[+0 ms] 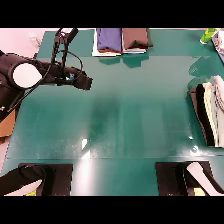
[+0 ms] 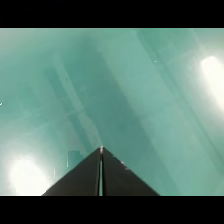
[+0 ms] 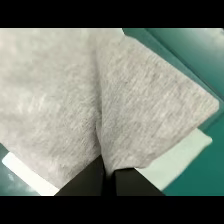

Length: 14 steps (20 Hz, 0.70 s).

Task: Fold the shirts.

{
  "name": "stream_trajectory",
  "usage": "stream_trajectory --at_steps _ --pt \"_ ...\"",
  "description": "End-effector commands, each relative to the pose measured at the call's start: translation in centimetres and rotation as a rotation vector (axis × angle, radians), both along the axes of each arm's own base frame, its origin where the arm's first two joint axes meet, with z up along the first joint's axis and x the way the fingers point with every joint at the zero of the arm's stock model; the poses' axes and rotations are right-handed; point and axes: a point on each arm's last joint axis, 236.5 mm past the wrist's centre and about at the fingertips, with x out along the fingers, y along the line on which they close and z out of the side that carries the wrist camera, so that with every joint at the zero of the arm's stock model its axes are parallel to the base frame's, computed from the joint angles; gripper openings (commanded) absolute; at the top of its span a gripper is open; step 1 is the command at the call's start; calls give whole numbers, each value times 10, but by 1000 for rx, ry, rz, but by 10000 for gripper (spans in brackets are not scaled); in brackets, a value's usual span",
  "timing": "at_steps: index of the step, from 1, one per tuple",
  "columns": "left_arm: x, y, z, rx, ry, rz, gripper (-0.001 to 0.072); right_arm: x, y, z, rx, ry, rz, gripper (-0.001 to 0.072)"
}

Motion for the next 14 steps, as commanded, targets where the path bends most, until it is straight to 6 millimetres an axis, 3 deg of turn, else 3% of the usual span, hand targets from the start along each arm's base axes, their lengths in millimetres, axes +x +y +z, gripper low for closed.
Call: stream_trajectory --at_steps 1,2,3,5,7,8,10,12,14 --pt "-1 0 -1 2 4 -1 20 -38 -1 -34 -32 137 -5 195" --pt "-1 0 -1 2 4 -1 21 -42 -6 -32 -46 161 -9 429" --pt "-1 0 -1 2 3 -1 21 -40 -11 -26 -58 157 -11 567" --pt "0 0 -1 1 3 0 21 -15 -18 2 -82 67 -3 604" --pt "0 0 0 0 2 0 21 42 -6 37 -63 -112 79 597" --pt "0 0 0 0 1 0 21 79 16 53 -15 -214 156 593" --pt "2 0 2 -3 -12 3 21 141 84 71 118 -351 349 592" --pt "5 5 1 18 -20 9 21 174 152 69 197 -361 540 592" --pt "5 6 0 23 -20 11 21 194 222 56 247 -309 742 592"
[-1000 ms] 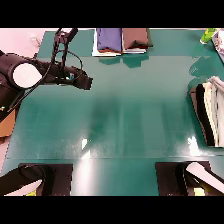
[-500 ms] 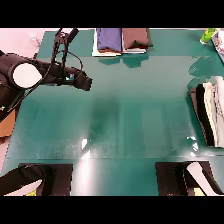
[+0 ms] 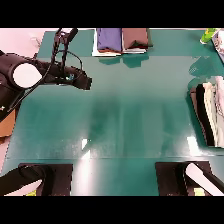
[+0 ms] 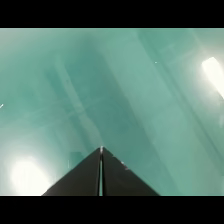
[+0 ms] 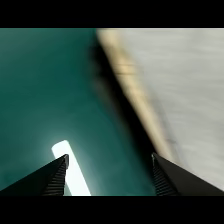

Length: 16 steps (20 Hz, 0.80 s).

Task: Fold the shirts.

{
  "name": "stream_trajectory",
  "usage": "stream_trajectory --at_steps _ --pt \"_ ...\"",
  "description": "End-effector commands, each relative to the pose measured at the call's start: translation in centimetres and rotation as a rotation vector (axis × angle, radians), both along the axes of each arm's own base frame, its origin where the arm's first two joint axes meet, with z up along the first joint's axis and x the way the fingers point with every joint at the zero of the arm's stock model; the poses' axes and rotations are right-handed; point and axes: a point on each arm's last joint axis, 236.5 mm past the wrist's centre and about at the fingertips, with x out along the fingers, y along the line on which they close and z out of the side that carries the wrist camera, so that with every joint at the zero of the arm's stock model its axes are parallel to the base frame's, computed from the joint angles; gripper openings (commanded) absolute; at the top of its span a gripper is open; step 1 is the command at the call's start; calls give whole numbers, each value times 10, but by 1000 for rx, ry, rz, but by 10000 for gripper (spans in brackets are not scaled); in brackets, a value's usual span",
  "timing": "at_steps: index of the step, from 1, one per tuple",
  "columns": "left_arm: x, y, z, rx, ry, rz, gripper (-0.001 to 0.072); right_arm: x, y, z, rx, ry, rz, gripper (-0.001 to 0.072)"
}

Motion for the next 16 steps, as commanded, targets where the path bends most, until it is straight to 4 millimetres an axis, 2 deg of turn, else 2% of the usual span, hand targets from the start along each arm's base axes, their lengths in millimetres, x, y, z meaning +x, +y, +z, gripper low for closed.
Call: stream_trajectory --at_steps 1,3,4,5,6,8,10,12,16 --pt "3 3 1 11 -12 6 21 40 131 -4 97 -3 356 547" --pt "3 3 0 11 -12 6 21 42 193 -20 112 48 524 387" --pt "3 3 0 11 -12 6 21 40 220 -30 119 75 595 333" --pt "3 3 0 11 -12 6 21 36 241 -38 121 100 656 220" --pt "3 3 0 11 -12 6 21 31 261 -46 116 125 726 13" --pt "3 3 0 11 -11 6 21 25 290 -56 116 148 802 14" --pt "3 3 0 11 -11 6 21 22 306 -57 112 142 840 14" --pt "3 3 0 11 -11 6 21 25 313 -53 109 110 846 14" --pt "3 3 0 11 -11 6 21 26 313 -50 107 99 844 14"
